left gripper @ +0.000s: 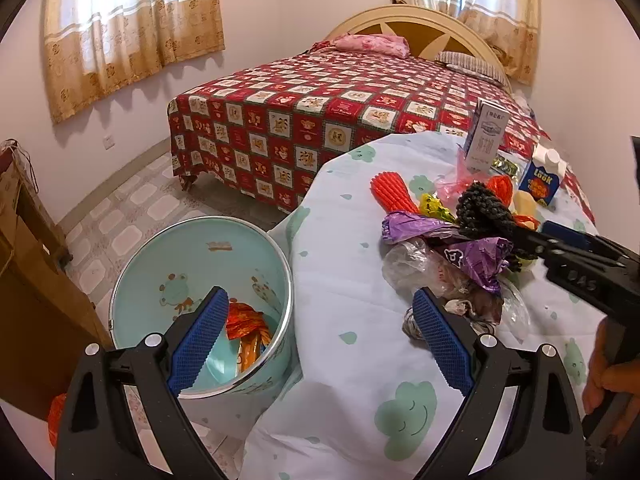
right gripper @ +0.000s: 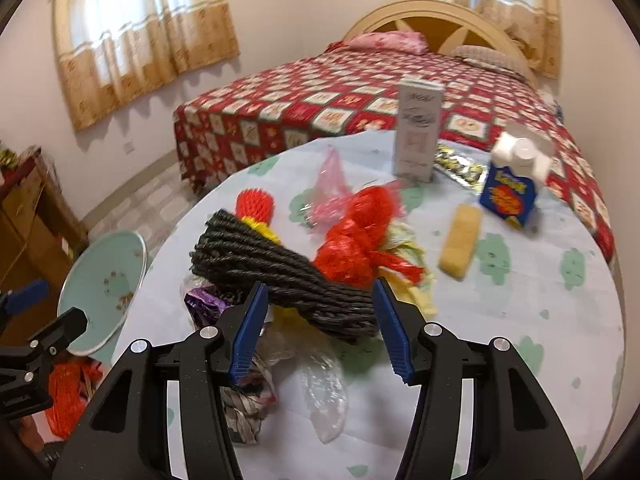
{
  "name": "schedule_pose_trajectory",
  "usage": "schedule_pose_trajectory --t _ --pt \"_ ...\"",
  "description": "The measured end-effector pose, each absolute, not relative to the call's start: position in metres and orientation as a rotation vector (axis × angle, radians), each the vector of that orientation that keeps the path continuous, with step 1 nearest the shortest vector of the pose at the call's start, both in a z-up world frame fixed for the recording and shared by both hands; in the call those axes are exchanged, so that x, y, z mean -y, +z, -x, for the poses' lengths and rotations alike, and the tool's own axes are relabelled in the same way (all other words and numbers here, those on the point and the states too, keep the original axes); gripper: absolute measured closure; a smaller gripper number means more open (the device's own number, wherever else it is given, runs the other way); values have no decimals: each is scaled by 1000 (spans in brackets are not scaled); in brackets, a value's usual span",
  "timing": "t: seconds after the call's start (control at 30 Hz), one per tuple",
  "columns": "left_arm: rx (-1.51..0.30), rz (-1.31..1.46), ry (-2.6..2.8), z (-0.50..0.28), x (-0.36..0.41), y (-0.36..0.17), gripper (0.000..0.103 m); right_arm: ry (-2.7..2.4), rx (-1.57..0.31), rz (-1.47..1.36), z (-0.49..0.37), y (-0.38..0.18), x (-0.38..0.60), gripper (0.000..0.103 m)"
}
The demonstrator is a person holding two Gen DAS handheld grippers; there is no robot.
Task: Collect trash
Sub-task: 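Grasp the black mesh sleeve with the right tool while the left tool grasps purple foil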
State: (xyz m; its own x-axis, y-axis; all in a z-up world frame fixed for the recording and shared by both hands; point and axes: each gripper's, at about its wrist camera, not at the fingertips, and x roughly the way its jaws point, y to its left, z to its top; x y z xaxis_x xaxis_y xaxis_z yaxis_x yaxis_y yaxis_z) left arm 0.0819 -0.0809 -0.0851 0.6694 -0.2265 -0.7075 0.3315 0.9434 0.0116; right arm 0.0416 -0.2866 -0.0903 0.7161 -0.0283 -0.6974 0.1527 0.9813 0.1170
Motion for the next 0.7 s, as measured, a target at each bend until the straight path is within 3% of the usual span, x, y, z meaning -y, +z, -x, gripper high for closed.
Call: schedule_pose_trajectory --t 0.2,0.27,0.7 --pt "-792 -144 -307 -85 81 -88 12 -46 -811 -153 -65 -104 282 51" --pt "-792 -146 -304 -86 81 -89 12 -29 -836 -159 -70 -108 283 73" --pt "-769 -148 -443 -83 138 -79 13 -155 -726 -164 -20 -67 324 77"
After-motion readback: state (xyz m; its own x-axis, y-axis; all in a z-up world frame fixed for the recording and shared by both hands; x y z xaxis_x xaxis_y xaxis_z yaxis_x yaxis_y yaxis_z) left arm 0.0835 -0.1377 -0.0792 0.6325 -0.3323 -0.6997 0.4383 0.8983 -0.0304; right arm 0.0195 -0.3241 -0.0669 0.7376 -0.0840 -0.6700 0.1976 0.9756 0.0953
